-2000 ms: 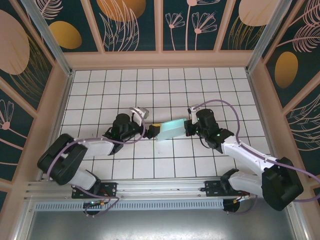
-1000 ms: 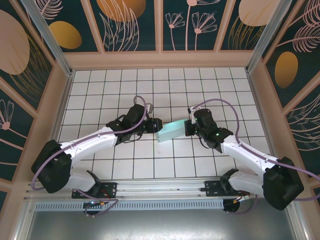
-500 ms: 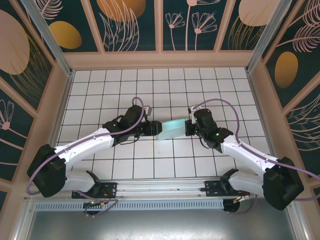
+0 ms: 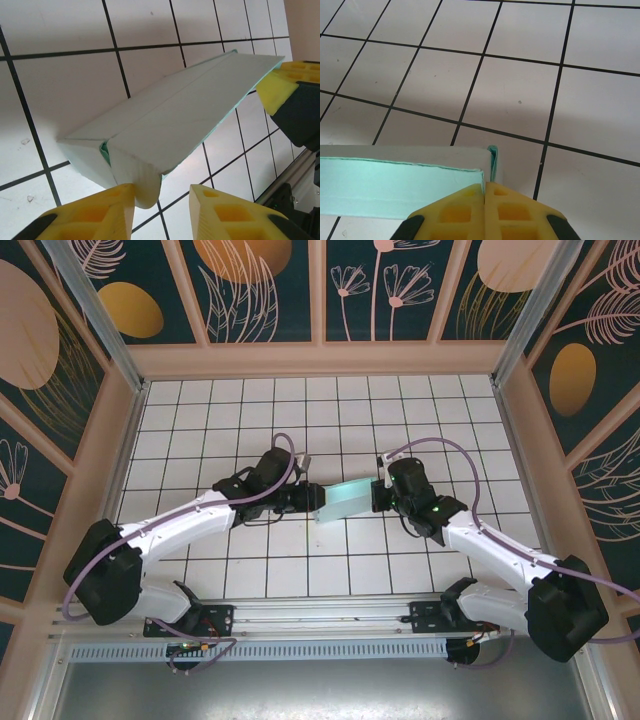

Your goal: Fold the paper box

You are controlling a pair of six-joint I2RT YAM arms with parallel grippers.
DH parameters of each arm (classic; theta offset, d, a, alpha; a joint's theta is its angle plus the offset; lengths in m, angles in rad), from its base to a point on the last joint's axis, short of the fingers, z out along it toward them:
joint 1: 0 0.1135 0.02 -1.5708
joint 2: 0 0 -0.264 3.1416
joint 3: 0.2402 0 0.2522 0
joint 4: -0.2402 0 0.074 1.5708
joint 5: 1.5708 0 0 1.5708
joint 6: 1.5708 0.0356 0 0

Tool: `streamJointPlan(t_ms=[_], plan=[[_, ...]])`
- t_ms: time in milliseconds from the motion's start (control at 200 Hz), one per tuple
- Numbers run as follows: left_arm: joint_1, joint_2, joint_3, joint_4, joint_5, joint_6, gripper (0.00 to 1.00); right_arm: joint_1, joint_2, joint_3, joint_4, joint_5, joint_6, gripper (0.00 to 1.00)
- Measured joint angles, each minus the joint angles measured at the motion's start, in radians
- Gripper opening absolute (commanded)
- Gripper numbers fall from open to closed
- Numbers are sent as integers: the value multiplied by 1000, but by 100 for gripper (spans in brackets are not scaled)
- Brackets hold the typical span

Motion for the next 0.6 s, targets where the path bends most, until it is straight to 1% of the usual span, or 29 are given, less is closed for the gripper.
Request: streamJointPlan(t_ms=[140, 265, 385, 596], plan=[[0, 9, 1, -3, 11, -11, 29, 0, 0, 0, 0, 2, 0, 0], [0, 13, 2, -4, 19, -20, 28, 0, 0, 0, 0, 2, 0, 0], [0, 18, 8, -8, 19, -29, 24, 0, 0, 0, 0, 3, 0, 0], [0, 29, 30, -8, 22, -35, 22, -2, -2, 0, -1, 20, 0, 0]])
